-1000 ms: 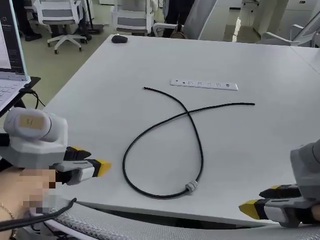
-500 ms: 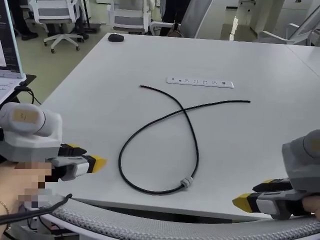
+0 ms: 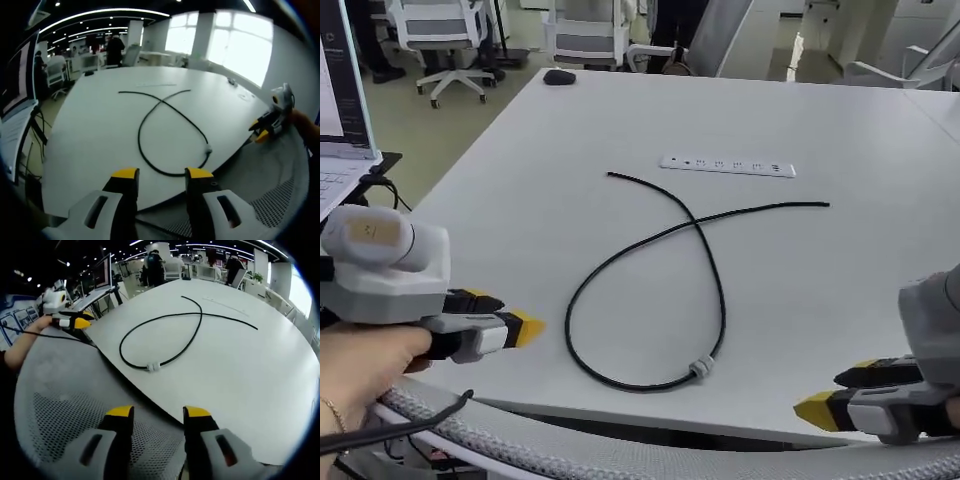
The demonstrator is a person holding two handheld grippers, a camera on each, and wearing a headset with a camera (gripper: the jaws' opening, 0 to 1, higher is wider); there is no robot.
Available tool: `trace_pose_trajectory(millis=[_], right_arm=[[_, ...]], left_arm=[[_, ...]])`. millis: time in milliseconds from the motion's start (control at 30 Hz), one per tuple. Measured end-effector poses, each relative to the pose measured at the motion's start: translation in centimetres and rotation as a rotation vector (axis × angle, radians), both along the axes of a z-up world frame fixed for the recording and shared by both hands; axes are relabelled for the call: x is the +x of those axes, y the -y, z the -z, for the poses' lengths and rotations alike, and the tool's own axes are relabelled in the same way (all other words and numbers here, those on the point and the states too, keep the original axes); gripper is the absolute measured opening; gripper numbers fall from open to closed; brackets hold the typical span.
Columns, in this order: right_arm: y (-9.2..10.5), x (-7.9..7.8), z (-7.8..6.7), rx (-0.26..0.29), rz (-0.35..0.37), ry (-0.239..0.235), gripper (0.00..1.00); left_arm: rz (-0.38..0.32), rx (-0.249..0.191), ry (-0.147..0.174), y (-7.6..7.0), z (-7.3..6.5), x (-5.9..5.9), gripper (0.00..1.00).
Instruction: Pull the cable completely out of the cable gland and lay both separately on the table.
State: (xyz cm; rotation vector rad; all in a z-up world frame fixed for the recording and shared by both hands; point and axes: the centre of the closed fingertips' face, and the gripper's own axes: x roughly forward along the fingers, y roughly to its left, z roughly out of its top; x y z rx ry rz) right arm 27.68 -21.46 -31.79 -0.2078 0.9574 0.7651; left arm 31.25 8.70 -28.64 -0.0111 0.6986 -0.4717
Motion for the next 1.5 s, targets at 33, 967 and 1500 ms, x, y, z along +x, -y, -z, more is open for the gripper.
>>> trace_pose_trajectory(millis=[33, 967, 1500], right_arm=[[0.1, 0.3, -0.3, 0.0, 0.003, 0.002, 0.41], [-0.7, 0.9, -0.8, 0.026, 0.009, -0.114, 0.42], [-0.5, 0.5, -0.1, 0.062, -0.101, -0.156, 0.4]], left_arm=[[0.003, 0.004, 0.004, -0.2, -0.2, 0.0, 0.37], [0.165, 0.018, -0.022, 1.8, -0.6, 2.2, 0.4], [0.293, 0.078, 0.021, 7.5, -2.3, 2.6, 0.39]])
